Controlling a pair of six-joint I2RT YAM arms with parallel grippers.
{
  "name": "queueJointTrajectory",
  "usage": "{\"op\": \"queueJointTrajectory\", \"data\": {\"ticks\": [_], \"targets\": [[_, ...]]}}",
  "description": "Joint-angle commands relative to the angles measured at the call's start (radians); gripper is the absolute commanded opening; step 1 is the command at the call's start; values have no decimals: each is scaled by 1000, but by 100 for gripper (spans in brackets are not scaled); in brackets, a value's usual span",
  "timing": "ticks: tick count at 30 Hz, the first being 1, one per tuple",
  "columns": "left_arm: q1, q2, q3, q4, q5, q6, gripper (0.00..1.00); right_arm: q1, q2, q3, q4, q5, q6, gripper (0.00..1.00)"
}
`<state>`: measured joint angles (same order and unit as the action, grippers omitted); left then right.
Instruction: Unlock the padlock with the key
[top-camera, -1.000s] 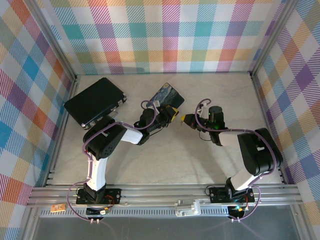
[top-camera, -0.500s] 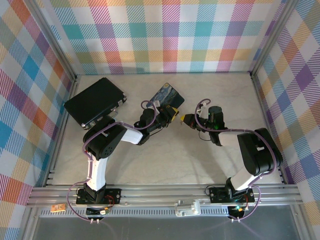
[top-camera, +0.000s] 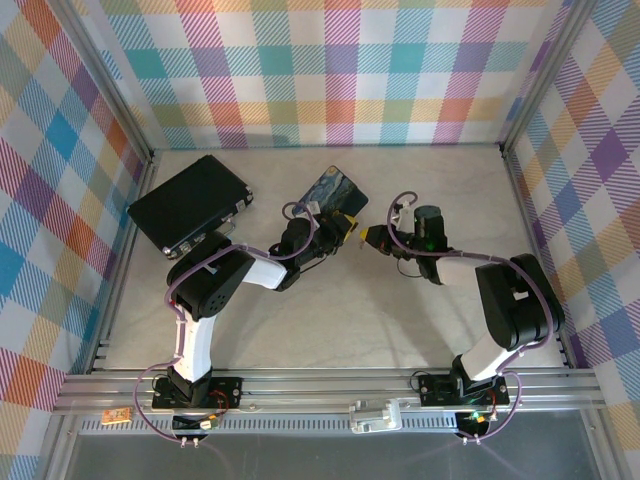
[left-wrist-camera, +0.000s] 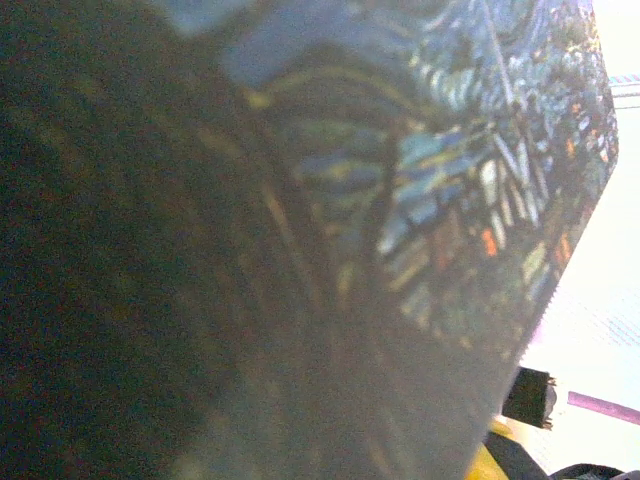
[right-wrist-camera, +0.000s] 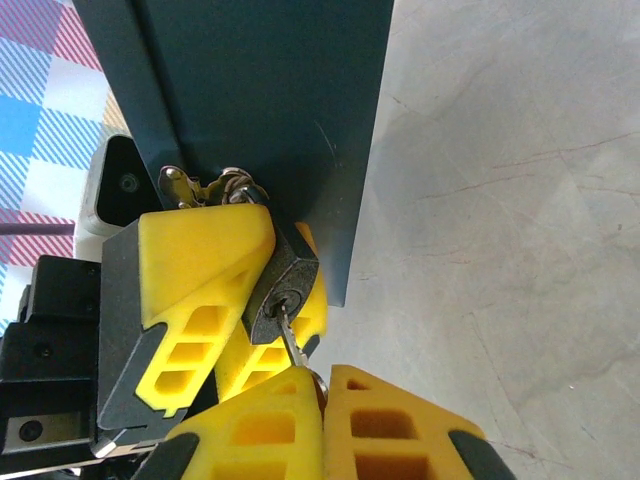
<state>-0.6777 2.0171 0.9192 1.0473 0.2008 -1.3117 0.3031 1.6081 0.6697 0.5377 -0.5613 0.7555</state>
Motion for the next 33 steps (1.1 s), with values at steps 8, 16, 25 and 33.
{"op": "queueJointTrajectory", "data": {"ticks": [8,16,25,33], "targets": [[-42,-22,-20,13,29,23,0,5,-50,82,-119,74,-65,0],[-42,23,9,31,25,-49,0,57,-143,66,-199,233,-199,0],[-45,0,10,47,24,-39,0,20,-71,138,-178,85,-25,0],[-46,2,-15,115,35,-46,0,-40,23,175,-32,-138,274,0]]}}
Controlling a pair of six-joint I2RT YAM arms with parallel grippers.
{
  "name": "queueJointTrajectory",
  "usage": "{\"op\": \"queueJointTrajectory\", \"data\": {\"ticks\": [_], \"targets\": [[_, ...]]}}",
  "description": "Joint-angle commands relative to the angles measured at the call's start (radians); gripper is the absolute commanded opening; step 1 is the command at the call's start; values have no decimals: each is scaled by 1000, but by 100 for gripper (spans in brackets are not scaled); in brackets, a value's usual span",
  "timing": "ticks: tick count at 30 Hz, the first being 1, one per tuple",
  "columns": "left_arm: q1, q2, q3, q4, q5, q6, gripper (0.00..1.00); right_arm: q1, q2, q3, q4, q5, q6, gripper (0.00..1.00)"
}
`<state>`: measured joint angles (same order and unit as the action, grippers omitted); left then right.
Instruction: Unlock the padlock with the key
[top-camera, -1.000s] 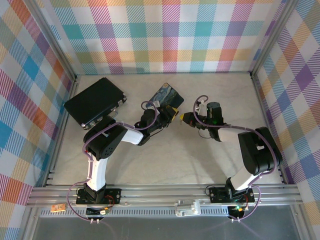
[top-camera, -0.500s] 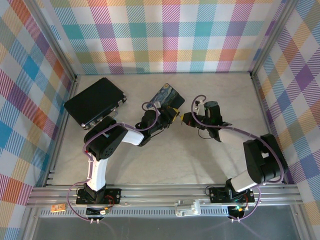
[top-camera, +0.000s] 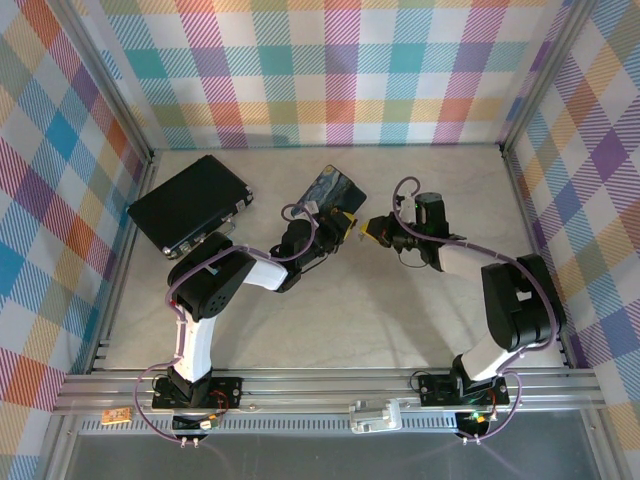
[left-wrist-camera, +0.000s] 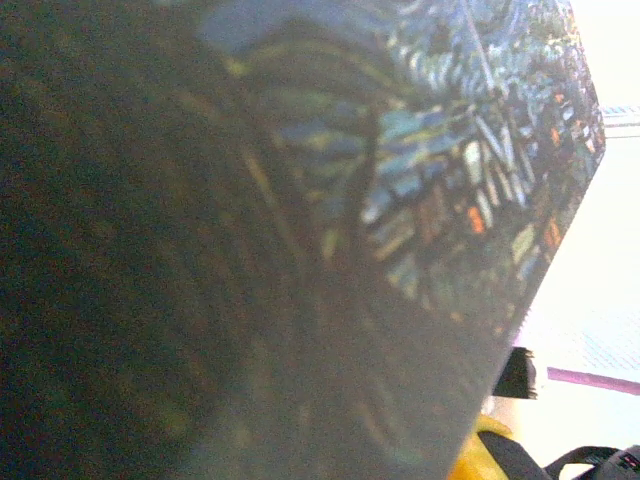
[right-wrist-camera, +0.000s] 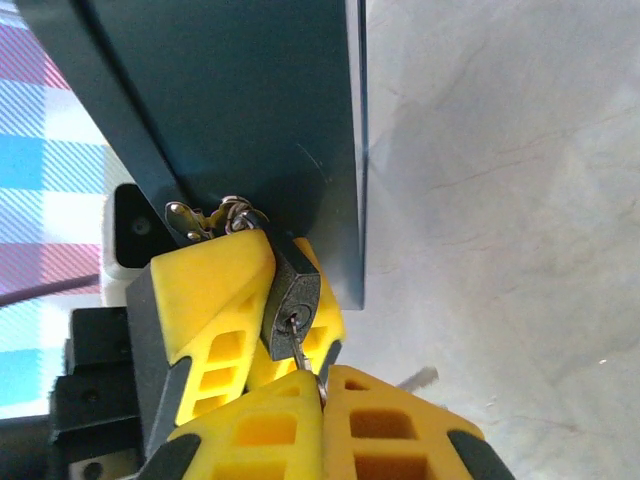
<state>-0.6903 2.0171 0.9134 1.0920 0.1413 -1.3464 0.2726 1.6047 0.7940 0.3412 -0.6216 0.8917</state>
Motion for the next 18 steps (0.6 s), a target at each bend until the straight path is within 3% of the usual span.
{"op": "queueJointTrajectory", "data": {"ticks": [1,9,11,16,18], "targets": [[-34,1,-9,75,97,-13,0,-12,36,48,182,-90,160,0],[-33,-10,-16,90,100,-38,0,-28,116,30,282,-124,243,0],[-34,-15,-16,77,90,-49,0,-24,107,16,312,-98,201,0],[-38,-26,4,39,93,-77,0,6,42,10,169,47,-17,0],[-43,-31,13,22,97,-69,0,8,43,19,162,64,5,0]]}}
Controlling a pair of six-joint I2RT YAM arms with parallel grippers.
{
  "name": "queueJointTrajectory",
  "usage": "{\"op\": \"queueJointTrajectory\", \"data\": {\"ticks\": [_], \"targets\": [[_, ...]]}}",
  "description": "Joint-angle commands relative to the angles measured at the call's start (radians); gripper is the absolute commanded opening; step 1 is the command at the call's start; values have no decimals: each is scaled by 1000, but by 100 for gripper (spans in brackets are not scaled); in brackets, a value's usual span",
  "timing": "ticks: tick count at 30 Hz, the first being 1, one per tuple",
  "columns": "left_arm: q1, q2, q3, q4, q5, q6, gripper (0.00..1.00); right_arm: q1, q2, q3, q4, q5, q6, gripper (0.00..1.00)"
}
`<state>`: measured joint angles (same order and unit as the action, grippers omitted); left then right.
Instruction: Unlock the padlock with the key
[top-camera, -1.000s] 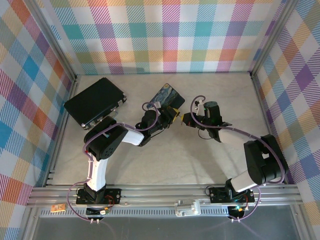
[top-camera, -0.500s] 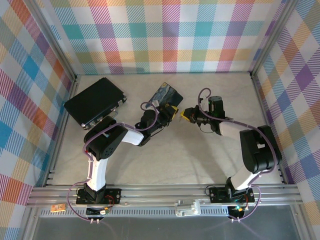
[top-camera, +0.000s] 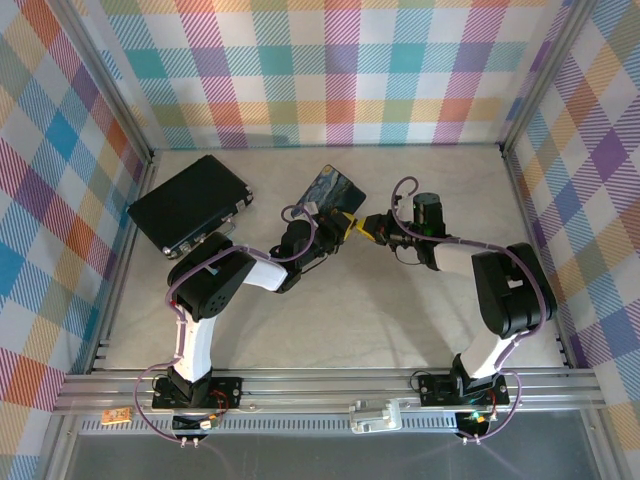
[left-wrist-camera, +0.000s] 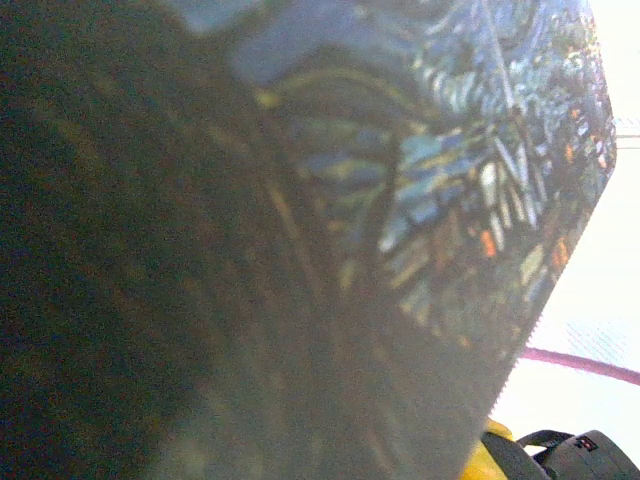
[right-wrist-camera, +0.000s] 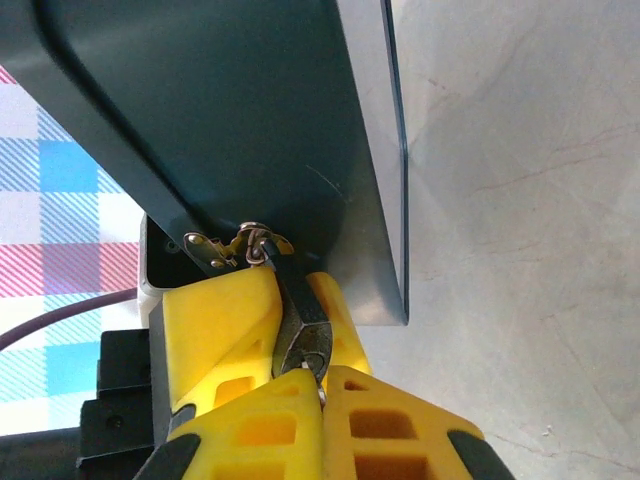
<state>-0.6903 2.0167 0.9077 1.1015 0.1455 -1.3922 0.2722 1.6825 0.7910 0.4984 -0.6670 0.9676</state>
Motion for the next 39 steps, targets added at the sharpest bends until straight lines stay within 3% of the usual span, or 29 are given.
{"op": "queueJointTrajectory", "data": {"ticks": [1,7,12,17,23,32,39], "targets": [[-44,-36,20,1,95,-14,0,9,-30,21,21,108,-49,0],[-50,-26,14,21,98,16,0,26,-21,32,25,130,42,0],[-39,-26,8,-14,117,138,0,-2,-11,34,67,22,255,0],[-16,23,29,55,169,250,0,-5,63,3,340,-78,626,0],[-12,49,65,39,167,317,0,23,267,-42,909,-29,1201,0],[-11,87,89,95,126,299,0,45,220,-42,909,34,1256,0],[0,41,68,17,99,307,0,42,234,-43,870,7,1043,0]]}}
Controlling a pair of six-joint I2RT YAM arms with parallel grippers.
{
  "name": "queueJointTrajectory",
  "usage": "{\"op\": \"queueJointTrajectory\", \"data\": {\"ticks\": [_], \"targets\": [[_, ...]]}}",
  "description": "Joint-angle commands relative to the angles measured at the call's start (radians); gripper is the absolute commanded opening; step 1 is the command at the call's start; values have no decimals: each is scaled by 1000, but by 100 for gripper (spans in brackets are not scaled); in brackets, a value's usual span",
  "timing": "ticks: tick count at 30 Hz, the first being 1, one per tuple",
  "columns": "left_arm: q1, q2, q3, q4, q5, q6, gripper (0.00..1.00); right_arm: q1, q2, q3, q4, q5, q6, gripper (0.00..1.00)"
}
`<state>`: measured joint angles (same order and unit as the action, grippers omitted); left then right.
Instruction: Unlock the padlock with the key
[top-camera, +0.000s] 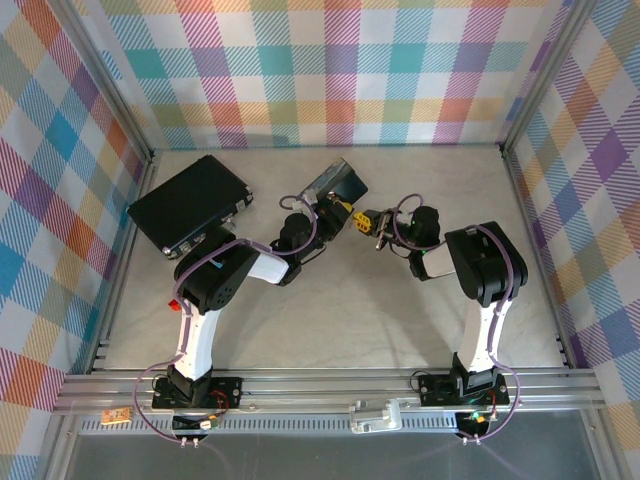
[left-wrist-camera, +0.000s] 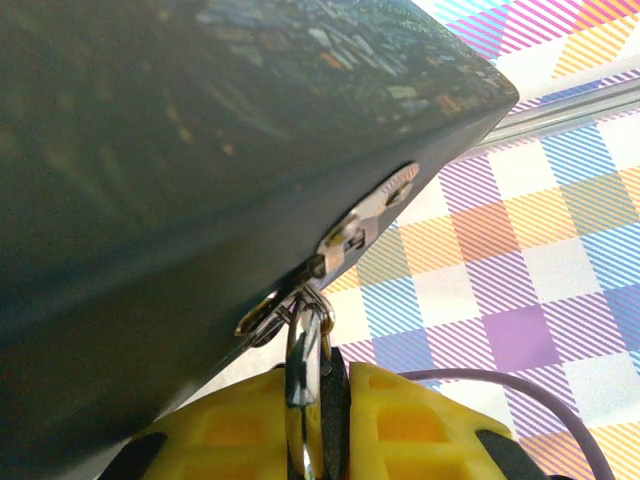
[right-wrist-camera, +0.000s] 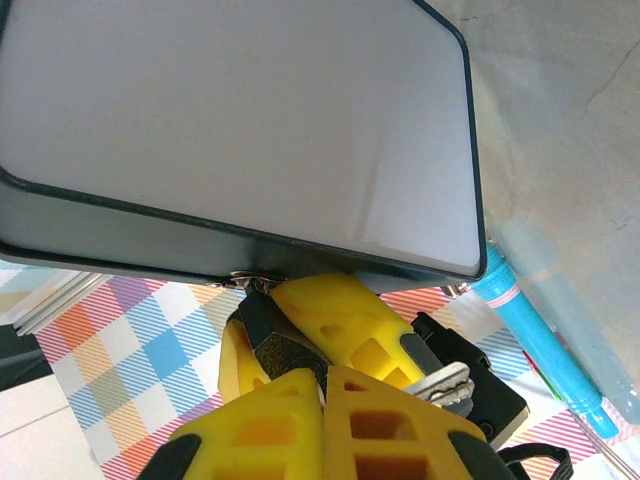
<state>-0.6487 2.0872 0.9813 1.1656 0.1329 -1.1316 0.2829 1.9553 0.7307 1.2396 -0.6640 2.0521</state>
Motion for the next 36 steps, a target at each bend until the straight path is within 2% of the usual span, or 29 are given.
{"op": "queueJointTrajectory", "data": {"ticks": [1,4,6,10,12,19,24,28,34,36], "targets": [[-38,-38,-11,-60,103,43,0,30,-49,7,105,4,-88,0],[-25,-66,-24,-112,91,40,0,27,-117,-32,-64,7,-292,14],[-20,-83,-29,-147,88,39,0,22,-193,-45,-241,16,-468,27],[-16,-110,-30,-203,80,37,0,20,-324,-54,-539,83,-742,44],[-12,-113,-30,-216,80,26,0,20,-385,-47,-699,130,-857,49],[-11,-133,-31,-304,80,43,0,20,-519,-10,-1095,273,-1206,58],[-9,-154,-7,-521,107,140,0,22,-593,-4,-1267,395,-1383,61],[-9,-156,31,-712,129,222,0,21,-620,-2,-1337,444,-1448,62],[-9,-170,88,-932,101,321,0,25,-622,7,-1345,454,-1486,62],[-9,-177,105,-981,85,344,5,33,-611,19,-1343,456,-1505,62]]}}
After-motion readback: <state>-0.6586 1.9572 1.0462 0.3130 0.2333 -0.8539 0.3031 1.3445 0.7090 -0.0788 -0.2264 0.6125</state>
